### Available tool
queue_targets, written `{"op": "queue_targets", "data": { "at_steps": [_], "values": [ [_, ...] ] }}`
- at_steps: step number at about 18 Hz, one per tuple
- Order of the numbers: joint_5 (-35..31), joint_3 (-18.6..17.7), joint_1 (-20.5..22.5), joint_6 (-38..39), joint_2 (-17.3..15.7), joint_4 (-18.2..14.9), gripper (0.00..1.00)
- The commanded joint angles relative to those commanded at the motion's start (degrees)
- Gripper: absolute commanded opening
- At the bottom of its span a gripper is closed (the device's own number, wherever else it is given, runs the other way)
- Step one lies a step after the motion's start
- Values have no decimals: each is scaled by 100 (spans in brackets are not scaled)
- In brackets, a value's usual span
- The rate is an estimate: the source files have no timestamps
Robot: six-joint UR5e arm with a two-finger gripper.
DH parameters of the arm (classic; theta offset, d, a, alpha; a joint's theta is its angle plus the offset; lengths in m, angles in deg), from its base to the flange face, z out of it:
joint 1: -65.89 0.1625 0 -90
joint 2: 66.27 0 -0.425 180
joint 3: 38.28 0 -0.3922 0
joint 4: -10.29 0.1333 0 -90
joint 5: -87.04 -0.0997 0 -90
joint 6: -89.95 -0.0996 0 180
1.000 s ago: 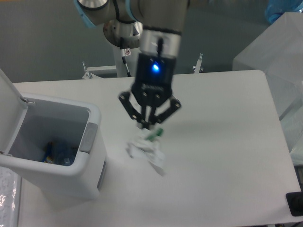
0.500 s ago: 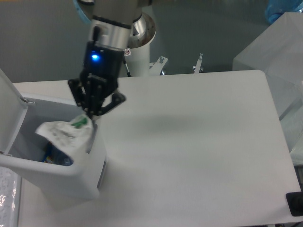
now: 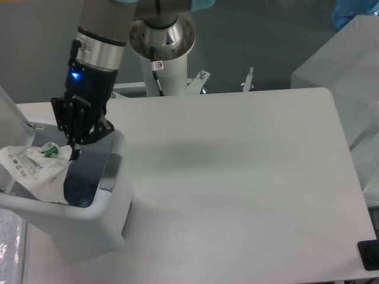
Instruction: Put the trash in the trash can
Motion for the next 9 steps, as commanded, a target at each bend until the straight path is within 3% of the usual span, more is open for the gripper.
{"op": "queue_targets", "data": {
  "at_steps": [3,4,5,6,9],
  "values": [
    [9,-54,-35,0,-53,-9,21],
    [0,-71,-35,0,-62,-9,28],
    [0,-80,-35,0,-62,-9,44],
    [0,-71,-35,9,-62,9,68],
    [26,-36,-27,79,-105,26,92]
  ]
}}
